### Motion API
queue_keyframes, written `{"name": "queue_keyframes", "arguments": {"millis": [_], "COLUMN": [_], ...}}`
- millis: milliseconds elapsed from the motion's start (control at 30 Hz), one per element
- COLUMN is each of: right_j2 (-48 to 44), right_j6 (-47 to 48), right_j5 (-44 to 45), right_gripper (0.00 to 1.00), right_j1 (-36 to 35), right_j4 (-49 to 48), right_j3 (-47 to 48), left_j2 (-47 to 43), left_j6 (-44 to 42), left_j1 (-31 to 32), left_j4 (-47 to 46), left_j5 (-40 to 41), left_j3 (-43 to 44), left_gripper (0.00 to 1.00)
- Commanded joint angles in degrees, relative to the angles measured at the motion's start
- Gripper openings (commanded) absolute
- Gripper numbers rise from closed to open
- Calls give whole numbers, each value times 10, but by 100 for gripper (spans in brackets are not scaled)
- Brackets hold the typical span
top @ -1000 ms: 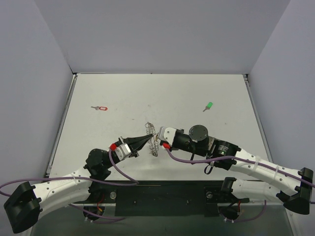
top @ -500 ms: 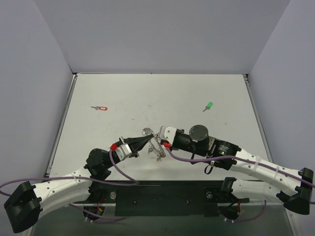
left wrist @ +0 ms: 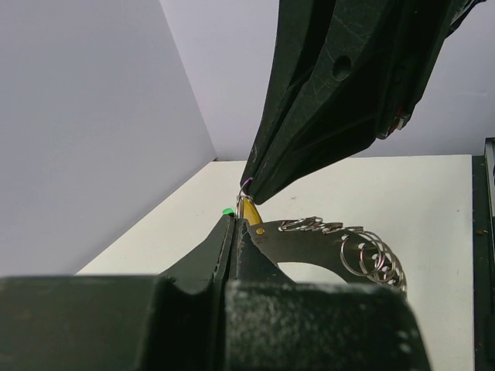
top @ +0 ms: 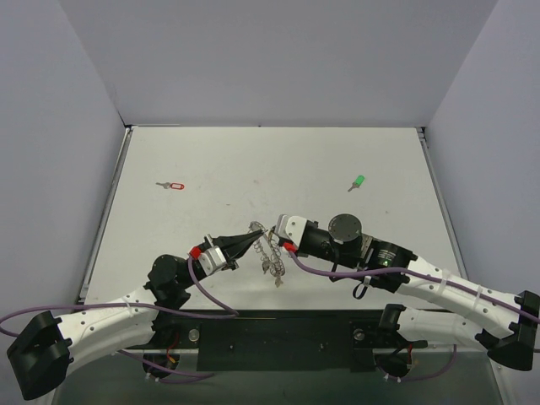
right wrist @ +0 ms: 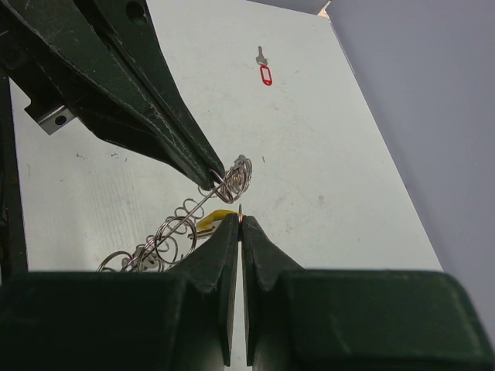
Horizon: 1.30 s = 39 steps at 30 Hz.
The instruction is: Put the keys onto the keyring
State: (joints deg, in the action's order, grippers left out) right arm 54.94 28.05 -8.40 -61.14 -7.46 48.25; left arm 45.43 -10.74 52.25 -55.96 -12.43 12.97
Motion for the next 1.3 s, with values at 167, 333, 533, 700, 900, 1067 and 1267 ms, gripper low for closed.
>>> {"name": "queue_keyframes", "arguments": {"millis": [167, 333, 533, 700, 900, 1067, 1267], "right_j2": [-16, -13, -12, -11, -9, -9, -10], "right_j6": [-17, -13, -10, -10, -11, -10, -9], "right_j5": [-26, -29, -28, -21, -17, -16, -21], "right_gripper": [0, 0, 0, 0, 0, 0, 0], "right_j1": [3, 5, 4, 6, 6, 7, 8], "right_j4": [-13, -11, -12, -16, -17, -16, -14], "right_j3": [0, -1, -1, -2, -3, -3, -2], "left_j2": [-6, -4, -6, -5, -4, -3, -3], "left_j6": [-2, -2, 1, 3, 2, 4, 3], "left_j1": [-7, -7, -7, -6, -6, -6, -5], "left_j4": [-44, -45, -45, -46, -46, -46, -47], "left_j5": [-8, -10, -14, -19, -20, -22, -16], "left_j3": [9, 10, 10, 11, 10, 11, 10], "left_gripper": [0, 0, 0, 0, 0, 0, 0]}}
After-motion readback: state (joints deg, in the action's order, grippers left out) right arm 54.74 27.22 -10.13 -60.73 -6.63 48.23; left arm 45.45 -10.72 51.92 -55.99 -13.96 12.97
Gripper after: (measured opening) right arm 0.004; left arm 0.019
